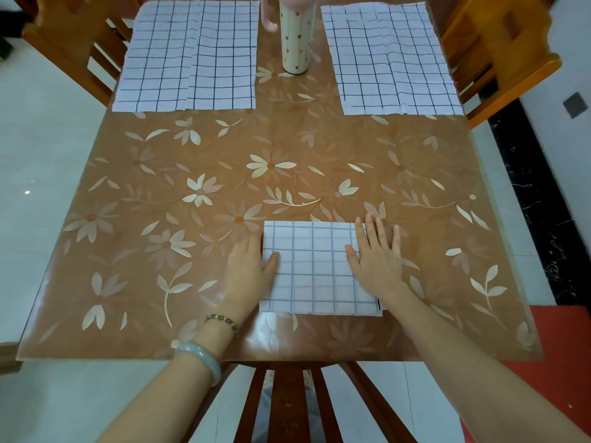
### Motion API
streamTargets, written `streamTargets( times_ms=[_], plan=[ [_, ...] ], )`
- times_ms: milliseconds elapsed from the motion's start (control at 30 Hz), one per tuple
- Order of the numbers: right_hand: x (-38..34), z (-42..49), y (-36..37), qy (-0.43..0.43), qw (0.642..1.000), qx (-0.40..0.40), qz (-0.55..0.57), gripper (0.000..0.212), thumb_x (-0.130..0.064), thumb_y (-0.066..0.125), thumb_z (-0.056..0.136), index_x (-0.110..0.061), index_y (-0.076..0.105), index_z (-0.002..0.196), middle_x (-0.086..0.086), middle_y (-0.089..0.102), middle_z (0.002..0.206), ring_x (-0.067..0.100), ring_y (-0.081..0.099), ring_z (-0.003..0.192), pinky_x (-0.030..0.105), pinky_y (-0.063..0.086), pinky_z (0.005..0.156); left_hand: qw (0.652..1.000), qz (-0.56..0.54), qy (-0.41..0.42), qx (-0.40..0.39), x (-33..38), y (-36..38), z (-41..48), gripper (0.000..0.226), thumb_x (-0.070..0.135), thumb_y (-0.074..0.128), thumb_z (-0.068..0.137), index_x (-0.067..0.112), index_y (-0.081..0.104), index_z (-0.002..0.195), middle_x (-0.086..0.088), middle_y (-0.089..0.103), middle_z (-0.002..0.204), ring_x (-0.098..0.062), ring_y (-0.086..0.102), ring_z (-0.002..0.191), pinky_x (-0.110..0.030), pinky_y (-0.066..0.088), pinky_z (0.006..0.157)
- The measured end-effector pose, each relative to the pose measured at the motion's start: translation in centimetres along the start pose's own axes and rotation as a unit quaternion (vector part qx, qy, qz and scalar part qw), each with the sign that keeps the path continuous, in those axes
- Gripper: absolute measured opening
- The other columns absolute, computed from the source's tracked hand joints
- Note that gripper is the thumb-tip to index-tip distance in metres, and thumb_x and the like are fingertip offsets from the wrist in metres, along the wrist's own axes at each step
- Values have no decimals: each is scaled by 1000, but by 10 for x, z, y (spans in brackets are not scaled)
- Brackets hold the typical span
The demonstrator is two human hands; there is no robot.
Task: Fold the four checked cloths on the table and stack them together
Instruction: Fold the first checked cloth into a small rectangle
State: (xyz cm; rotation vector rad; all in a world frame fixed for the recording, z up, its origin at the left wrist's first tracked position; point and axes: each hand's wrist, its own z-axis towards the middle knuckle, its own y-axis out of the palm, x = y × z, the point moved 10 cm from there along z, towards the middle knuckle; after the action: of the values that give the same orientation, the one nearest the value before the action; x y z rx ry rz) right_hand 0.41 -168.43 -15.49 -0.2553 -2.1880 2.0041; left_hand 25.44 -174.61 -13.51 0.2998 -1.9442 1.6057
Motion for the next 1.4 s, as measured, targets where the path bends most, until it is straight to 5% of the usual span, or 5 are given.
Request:
streamTargets(
  times_ms=[333, 467, 1033, 1200, 1400],
  plan=[
    [1, 1, 0, 8, 1000, -9, -7, 68, -53, 11, 95, -16, 20, 150, 9, 23, 156, 26, 14, 146, 53, 4, 117, 940, -219, -261, -23, -20, 3, 4, 37, 25, 74, 81, 12, 51, 106, 0, 57, 93, -19, 54, 86, -28, 40, 72],
    [0, 0, -2, 8, 1000, -9, 0, 68, -53, 12, 94, -15, 24, 149, 11, 26, 155, 29, 16, 145, 54, 6, 116, 925, -228, -294, -73, -35, 17, -3, 41, 25, 78, 74, 15, 41, 58, -4, 48, 60, -20, 47, 59, -30, 36, 59],
    [-89, -1, -34, -30, 996, 51, 64, 53, -33, 66, 83, -10, 55, 130, 23, 47, 139, 38, 41, 131, 55, 26, 109, 908, -273, -314, -43, -84, -45, -25, 11, 10, 72, 82, 8, 62, 79, -6, 67, 77, -19, 63, 68, -30, 51, 63],
    [-123, -10, -53, -73, 970, 95, 213, 36, -16, 69, 81, -9, 64, 115, 14, 58, 105, 30, 55, 93, 45, 51, 81, 912, -266, -313, -17, -97, -52, -30, 8, 12, 73, 81, 9, 66, 84, -10, 69, 80, -23, 66, 73, -34, 53, 70],
    [-160, -27, -26, -100, 955, -81, 266, 42, -27, 59, 90, -19, 54, 131, 4, 44, 100, 21, 48, 93, 35, 47, 82, 920, -243, -306, -23, -98, -51, -30, 10, 17, 72, 82, 12, 65, 87, -9, 70, 82, -22, 67, 77, -39, 55, 74]
  ],
)
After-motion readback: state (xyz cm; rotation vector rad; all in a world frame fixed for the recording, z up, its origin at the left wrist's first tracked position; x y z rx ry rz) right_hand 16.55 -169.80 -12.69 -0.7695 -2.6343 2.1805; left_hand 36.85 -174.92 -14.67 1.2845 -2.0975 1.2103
